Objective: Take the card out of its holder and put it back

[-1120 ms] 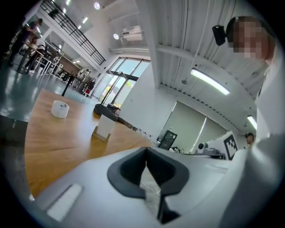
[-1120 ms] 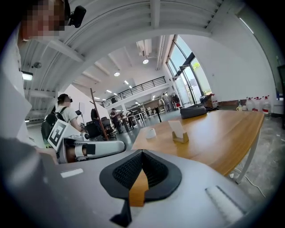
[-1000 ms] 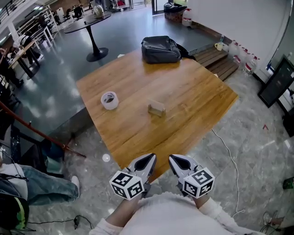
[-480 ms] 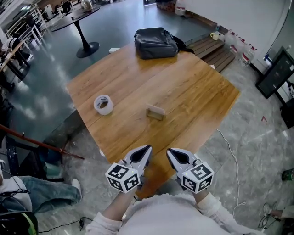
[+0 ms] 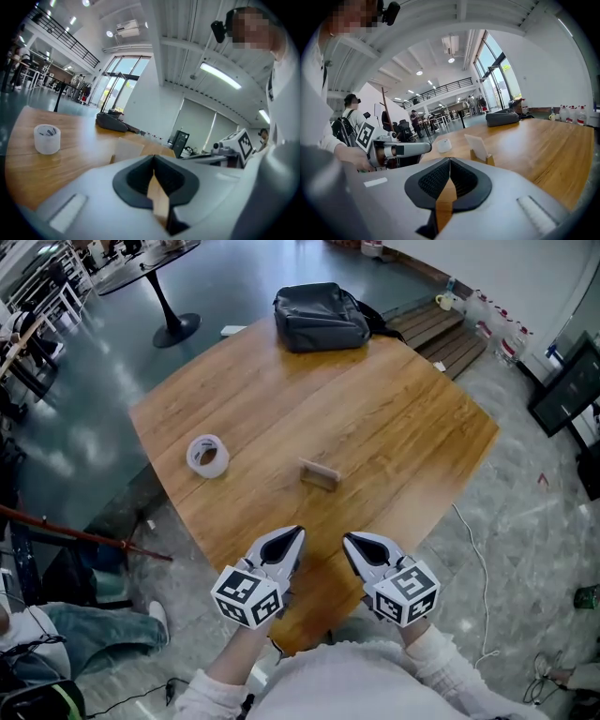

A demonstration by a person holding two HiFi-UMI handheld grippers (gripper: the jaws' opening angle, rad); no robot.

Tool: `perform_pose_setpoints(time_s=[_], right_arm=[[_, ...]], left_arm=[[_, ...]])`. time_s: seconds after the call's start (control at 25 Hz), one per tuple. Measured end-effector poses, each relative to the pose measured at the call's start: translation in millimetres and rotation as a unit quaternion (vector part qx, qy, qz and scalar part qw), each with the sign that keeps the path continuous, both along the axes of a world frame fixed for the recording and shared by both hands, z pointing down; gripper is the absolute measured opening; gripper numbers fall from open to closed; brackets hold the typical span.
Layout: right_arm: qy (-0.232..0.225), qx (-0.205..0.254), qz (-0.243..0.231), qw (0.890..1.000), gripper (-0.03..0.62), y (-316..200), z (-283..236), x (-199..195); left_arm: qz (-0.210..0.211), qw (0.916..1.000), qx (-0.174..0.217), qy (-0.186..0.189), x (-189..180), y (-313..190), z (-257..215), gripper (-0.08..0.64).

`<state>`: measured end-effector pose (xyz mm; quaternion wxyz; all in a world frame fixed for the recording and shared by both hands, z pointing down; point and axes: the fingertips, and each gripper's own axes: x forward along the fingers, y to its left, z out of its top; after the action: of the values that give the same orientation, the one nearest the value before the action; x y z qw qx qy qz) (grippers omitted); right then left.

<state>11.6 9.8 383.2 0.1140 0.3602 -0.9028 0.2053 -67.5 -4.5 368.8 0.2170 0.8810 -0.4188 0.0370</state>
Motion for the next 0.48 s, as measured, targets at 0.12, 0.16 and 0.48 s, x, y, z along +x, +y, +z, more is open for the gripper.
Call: perform_pose_setpoints(time_s=[0.12,0.16,0.48], right_arm=[[0.003,0.000,-0.001,1.000,0.009,-16,5,-1],[0.004,0.000,-0.002,1.000,0.015,-21,7,-1],[0.031,0.006,-0.021,0.999,0.032,-59,28,-4]], left_arm=[[0.013,0.9997,0.009,-0.018,0,-15,6,0.009],[0.017,0.9995,0.011,-0.023,0,-20,9,0.009],[0.016,0.9983,0.012,-0.055,-6,-60,32,0.014]])
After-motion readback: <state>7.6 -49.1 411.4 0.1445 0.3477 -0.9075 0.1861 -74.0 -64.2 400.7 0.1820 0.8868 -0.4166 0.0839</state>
